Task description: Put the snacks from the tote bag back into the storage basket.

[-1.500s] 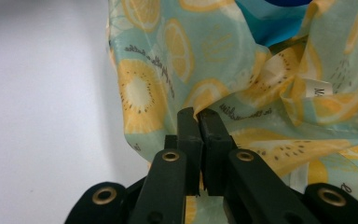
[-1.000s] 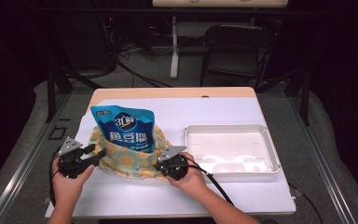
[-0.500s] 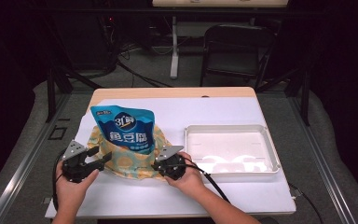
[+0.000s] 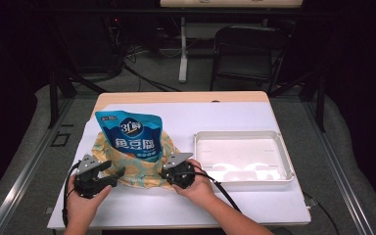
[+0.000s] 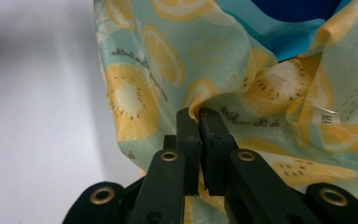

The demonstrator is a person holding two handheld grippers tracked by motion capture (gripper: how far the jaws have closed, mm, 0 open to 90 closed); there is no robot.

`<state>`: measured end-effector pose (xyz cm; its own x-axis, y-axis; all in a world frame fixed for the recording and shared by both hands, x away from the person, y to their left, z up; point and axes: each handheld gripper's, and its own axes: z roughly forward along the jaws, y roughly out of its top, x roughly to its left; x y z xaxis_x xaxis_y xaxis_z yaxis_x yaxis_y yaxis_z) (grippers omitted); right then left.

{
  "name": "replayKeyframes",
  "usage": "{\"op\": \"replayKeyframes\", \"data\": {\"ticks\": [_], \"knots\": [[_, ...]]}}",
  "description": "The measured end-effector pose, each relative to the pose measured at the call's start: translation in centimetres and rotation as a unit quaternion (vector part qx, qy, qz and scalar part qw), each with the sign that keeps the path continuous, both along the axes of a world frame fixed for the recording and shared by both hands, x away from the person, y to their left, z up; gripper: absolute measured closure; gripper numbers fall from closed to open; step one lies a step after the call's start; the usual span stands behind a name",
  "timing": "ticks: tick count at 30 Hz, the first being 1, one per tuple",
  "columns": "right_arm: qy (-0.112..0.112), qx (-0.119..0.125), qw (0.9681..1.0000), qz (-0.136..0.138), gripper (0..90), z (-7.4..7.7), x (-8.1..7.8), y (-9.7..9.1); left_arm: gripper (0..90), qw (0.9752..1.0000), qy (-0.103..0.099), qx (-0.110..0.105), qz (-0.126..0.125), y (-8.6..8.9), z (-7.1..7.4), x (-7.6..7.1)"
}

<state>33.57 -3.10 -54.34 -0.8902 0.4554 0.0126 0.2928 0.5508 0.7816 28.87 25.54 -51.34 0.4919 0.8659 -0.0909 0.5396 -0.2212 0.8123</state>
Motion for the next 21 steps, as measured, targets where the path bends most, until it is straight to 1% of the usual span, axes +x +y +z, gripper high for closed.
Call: {"op": "replayKeyframes", "data": {"ticks": [3,4,6,8,10,16,18,19,21], "knots": [[0.000,-0.001,1.0000,-0.002,87.7,0.0,0.0,0.0,39.1,1.0000,0.005,0.005,-0.005,-0.4,-0.4,-0.1],[0.001,0.005,1.0000,-0.003,87.7,-0.1,0.0,0.0,39.4,0.9999,0.006,0.011,-0.007,-0.5,-0.5,-0.1],[0.000,0.002,1.0000,-0.002,87.7,0.0,0.0,0.0,41.9,0.9999,0.010,0.010,-0.008,-0.6,-0.6,0.0],[0.000,0.002,1.0000,-0.002,87.6,0.0,0.0,0.0,46.3,0.9998,0.014,0.008,-0.011,-0.7,-0.8,0.0],[0.000,0.001,1.0000,-0.001,87.6,0.0,0.0,0.0,52.8,0.9997,0.017,0.013,-0.013,-0.8,-0.8,0.0],[0.001,0.001,1.0000,0.000,87.0,-0.1,0.0,0.0,71.0,0.9994,0.024,0.012,-0.023,-1.0,-1.1,0.0],[0.000,0.002,1.0000,0.001,86.8,-0.1,0.0,0.0,76.5,0.9991,0.029,0.017,-0.025,-1.1,-1.2,0.1],[0.000,0.003,1.0000,0.001,86.8,-0.1,0.0,0.0,80.6,0.9990,0.030,0.020,-0.027,-1.1,-1.2,0.1],[0.000,0.003,1.0000,0.001,86.8,-0.1,0.0,0.0,85.1,0.9990,0.028,0.021,-0.027,-1.2,-1.3,0.1]]}}
